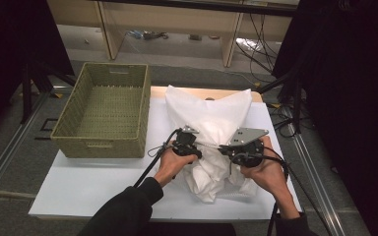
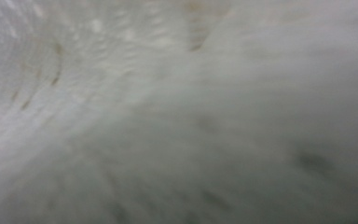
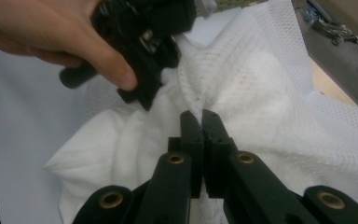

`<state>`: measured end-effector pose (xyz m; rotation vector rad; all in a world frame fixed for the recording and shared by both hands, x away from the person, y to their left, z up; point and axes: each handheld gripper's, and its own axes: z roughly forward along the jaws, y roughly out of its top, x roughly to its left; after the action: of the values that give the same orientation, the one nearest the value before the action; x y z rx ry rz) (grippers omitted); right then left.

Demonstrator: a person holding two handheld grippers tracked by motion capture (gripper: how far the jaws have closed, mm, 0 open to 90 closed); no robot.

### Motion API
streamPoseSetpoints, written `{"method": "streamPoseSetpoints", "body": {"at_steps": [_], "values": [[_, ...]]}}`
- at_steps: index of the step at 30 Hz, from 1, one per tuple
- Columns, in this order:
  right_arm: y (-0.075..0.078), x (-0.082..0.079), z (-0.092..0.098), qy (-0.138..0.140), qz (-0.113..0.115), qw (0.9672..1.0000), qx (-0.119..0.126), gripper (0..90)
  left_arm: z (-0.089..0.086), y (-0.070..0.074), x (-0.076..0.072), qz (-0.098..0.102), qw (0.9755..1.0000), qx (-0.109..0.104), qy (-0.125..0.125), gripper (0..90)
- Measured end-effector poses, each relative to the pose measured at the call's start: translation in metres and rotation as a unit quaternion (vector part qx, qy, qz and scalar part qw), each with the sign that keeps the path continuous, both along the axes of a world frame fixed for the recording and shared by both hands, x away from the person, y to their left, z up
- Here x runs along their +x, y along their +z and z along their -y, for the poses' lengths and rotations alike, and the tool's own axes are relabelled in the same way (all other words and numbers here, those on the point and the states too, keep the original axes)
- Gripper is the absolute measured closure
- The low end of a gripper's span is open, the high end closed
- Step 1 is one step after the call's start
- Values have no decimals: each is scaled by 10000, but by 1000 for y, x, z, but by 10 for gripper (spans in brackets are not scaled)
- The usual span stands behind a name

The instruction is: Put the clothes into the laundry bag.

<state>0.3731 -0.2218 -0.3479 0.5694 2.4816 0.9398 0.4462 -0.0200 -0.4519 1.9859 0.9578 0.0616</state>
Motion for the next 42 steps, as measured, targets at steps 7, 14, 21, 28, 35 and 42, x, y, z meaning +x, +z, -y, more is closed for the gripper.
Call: {"method": "streamPoseSetpoints", "body": {"at_steps": [7, 14, 21, 28, 35, 42], "values": [[-3, 2, 3, -57, -23, 10000, 21, 900, -32, 34, -57, 76, 9987, 299, -409, 212], [-2, 2, 1, -51, 1, 10000, -11, 899, -17, 4, -91, 54, 9927, 690, -984, 157], [-4, 1, 3, -64, -27, 10000, 1, 899, 6, -18, -56, 58, 9969, 304, -725, 567], [5, -5, 5, -97, -10, 9999, 65, 900, 12, 5, -26, 222, 9992, -317, -31, 759], [7, -7, 2, 145, 27, 9999, 38, 900, 7, -11, 12, 201, 9961, -466, 725, 741], [-5, -2, 1, 3, -127, 9999, -67, 900, -10, 6, -18, 144, 9997, -9, 186, 386]]}}
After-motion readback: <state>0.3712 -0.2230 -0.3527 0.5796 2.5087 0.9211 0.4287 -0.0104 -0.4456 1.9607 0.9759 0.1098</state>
